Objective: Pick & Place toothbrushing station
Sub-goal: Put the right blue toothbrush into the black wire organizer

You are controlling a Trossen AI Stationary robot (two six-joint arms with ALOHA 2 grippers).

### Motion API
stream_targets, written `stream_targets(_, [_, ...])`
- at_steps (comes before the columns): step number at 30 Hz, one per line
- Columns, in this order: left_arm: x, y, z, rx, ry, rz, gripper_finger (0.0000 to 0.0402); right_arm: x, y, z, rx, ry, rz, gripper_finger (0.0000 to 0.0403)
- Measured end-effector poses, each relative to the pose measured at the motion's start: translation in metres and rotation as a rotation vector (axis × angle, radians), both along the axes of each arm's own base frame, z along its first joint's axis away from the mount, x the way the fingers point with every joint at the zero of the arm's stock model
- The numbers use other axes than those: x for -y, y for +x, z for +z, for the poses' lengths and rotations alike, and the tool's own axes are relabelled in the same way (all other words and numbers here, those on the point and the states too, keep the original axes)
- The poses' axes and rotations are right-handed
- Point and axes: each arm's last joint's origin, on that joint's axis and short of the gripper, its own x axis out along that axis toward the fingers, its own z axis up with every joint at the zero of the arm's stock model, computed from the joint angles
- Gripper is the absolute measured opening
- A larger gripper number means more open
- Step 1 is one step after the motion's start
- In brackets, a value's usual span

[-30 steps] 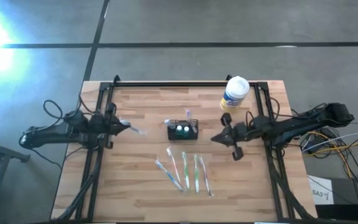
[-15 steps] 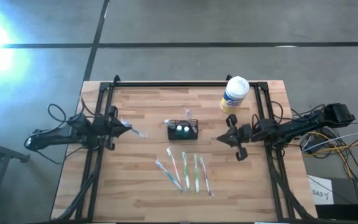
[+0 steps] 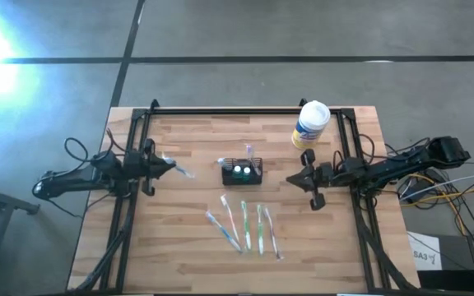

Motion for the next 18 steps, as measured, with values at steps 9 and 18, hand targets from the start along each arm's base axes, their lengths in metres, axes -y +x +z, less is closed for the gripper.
stream_targets(9, [0.006, 0.013, 0.001, -0.020, 0.036, -0.210, 0.0015, 0.000, 0.000, 0.000, 0.000, 0.002, -0.013, 0.0008])
stream_targets(18, [0.004, 0.041, 0.007, 0.040, 0.069, -0.207, 0.0015, 0.002, 0.000, 0.000, 0.000, 0.015, -0.077, 0.0008])
